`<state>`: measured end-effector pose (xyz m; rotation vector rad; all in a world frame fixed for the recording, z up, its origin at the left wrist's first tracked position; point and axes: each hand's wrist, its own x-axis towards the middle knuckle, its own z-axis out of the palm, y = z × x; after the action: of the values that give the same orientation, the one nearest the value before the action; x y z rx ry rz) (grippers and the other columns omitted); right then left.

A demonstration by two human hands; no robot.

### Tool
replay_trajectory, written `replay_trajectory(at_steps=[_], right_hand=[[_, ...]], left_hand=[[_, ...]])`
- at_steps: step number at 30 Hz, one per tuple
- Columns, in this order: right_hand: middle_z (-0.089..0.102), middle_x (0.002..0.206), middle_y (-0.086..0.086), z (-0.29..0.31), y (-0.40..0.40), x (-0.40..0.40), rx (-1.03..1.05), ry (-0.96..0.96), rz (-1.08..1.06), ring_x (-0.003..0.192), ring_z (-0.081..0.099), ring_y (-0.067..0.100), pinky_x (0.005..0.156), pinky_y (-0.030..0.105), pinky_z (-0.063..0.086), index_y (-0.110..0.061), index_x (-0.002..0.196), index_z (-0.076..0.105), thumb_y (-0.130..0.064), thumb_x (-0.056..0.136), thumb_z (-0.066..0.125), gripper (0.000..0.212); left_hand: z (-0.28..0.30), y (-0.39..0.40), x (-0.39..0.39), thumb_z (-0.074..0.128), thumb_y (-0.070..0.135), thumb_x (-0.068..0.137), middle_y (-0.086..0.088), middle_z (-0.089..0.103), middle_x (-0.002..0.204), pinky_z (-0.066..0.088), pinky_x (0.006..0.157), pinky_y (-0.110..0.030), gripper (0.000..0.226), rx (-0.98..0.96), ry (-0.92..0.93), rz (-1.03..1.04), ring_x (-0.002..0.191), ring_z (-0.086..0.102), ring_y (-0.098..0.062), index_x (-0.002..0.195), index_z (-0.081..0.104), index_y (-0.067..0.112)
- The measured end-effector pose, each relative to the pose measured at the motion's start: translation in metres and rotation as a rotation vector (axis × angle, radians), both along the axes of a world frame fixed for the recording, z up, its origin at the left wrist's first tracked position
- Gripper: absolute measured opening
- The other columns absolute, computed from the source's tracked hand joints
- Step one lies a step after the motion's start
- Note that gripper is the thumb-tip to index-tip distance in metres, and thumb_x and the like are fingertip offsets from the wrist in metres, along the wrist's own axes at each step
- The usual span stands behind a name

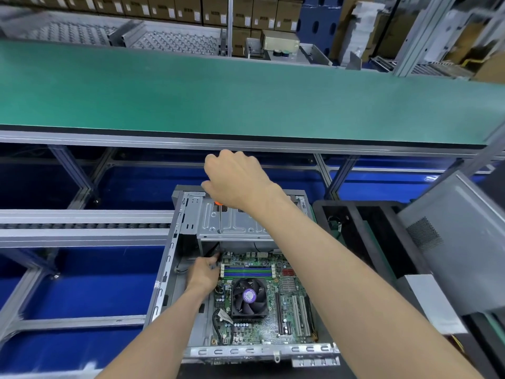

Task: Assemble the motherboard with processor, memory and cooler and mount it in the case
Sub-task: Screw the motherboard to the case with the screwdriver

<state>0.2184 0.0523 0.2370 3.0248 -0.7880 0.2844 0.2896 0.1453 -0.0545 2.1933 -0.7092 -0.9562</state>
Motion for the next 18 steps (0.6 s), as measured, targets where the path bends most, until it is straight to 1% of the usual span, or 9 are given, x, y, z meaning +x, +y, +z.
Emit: replay_trajectory(at_steps=[1, 3, 6, 8, 10, 12, 15, 16, 18], right_hand=[[0.026, 0.070, -0.002, -0.0001, -0.0009, 0.0000, -0.043, 0.009, -0.023, 0.075, 0.043, 0.031, 0.064, 0.037, 0.030, -0.015, 0.087, 0.040, -0.030, 0.094, 0.056, 0.023], [0.034, 0.075, 0.000, 0.0013, -0.0014, -0.0007, -0.022, 0.015, -0.006, 0.075, 0.047, 0.030, 0.064, 0.037, 0.031, -0.015, 0.089, 0.044, -0.033, 0.088, 0.059, 0.023], [0.049, 0.094, 0.004, 0.0037, -0.0011, -0.0023, 0.125, 0.005, 0.078, 0.078, 0.049, 0.029, 0.063, 0.035, 0.033, -0.011, 0.098, 0.052, -0.019, 0.078, 0.060, 0.023], [0.045, 0.082, 0.003, 0.0010, -0.0011, -0.0028, 0.070, 0.000, 0.055, 0.076, 0.048, 0.029, 0.062, 0.035, 0.032, -0.010, 0.091, 0.049, -0.018, 0.083, 0.058, 0.014], [0.031, 0.071, -0.001, 0.0001, -0.0018, -0.0023, -0.057, 0.012, -0.010, 0.073, 0.045, 0.030, 0.063, 0.036, 0.031, -0.014, 0.086, 0.042, -0.026, 0.092, 0.056, 0.020], [0.032, 0.074, -0.001, 0.0006, -0.0019, -0.0019, -0.057, 0.011, 0.001, 0.070, 0.045, 0.029, 0.062, 0.036, 0.031, -0.016, 0.089, 0.041, -0.032, 0.089, 0.058, 0.023], [0.045, 0.093, 0.003, 0.0041, -0.0024, -0.0025, 0.108, 0.007, 0.078, 0.072, 0.048, 0.027, 0.060, 0.034, 0.031, -0.014, 0.100, 0.045, -0.021, 0.078, 0.061, 0.029], [0.047, 0.091, 0.003, 0.0037, -0.0025, -0.0025, 0.108, 0.007, 0.077, 0.075, 0.048, 0.028, 0.062, 0.035, 0.033, -0.013, 0.101, 0.045, -0.019, 0.080, 0.060, 0.027], [0.038, 0.077, 0.000, 0.0020, -0.0026, -0.0020, 0.012, 0.010, 0.019, 0.076, 0.045, 0.030, 0.065, 0.037, 0.032, -0.013, 0.095, 0.041, -0.023, 0.090, 0.058, 0.020]], left_hand=[[0.0000, 0.0002, 0.0000, 0.055, 0.008, 0.099, -0.002, 0.066, 0.128, 0.046, 0.059, -0.015, 0.040, 0.001, 0.002, 0.004, 0.075, 0.063, -0.010, 0.138, 0.059, 0.017], [0.0001, 0.0000, -0.0006, 0.055, 0.007, 0.099, -0.001, 0.068, 0.122, 0.045, 0.056, -0.017, 0.040, 0.004, 0.001, 0.009, 0.069, 0.060, -0.010, 0.138, 0.059, 0.017], [-0.0011, -0.0010, -0.0010, 0.053, 0.004, 0.099, -0.003, 0.066, 0.124, 0.045, 0.063, -0.015, 0.040, 0.003, 0.015, 0.015, 0.075, 0.060, -0.008, 0.139, 0.058, 0.012], [-0.0006, -0.0012, -0.0019, 0.052, 0.003, 0.100, -0.001, 0.067, 0.117, 0.042, 0.057, -0.015, 0.042, 0.003, 0.019, 0.022, 0.068, 0.057, -0.007, 0.140, 0.056, 0.013], [0.0013, -0.0012, -0.0024, 0.052, 0.003, 0.100, -0.003, 0.066, 0.128, 0.046, 0.061, -0.017, 0.043, 0.004, 0.018, 0.026, 0.073, 0.062, -0.010, 0.141, 0.055, 0.013], [0.0019, -0.0012, -0.0025, 0.053, 0.004, 0.100, -0.003, 0.065, 0.130, 0.047, 0.057, -0.015, 0.042, 0.002, 0.017, 0.024, 0.074, 0.063, -0.008, 0.140, 0.056, 0.014], [-0.0009, -0.0010, -0.0020, 0.053, 0.004, 0.099, 0.004, 0.068, 0.103, 0.041, 0.052, -0.018, 0.041, -0.007, 0.008, 0.028, 0.062, 0.055, -0.010, 0.138, 0.058, 0.018], [-0.0016, -0.0009, -0.0014, 0.053, 0.005, 0.099, 0.007, 0.064, 0.098, 0.042, 0.053, -0.021, 0.041, -0.007, 0.008, 0.029, 0.063, 0.055, -0.012, 0.138, 0.058, 0.018], [-0.0023, -0.0012, -0.0007, 0.053, 0.004, 0.099, 0.009, 0.062, 0.095, 0.046, 0.060, -0.022, 0.041, -0.004, 0.013, 0.034, 0.071, 0.057, -0.014, 0.138, 0.059, 0.018]])
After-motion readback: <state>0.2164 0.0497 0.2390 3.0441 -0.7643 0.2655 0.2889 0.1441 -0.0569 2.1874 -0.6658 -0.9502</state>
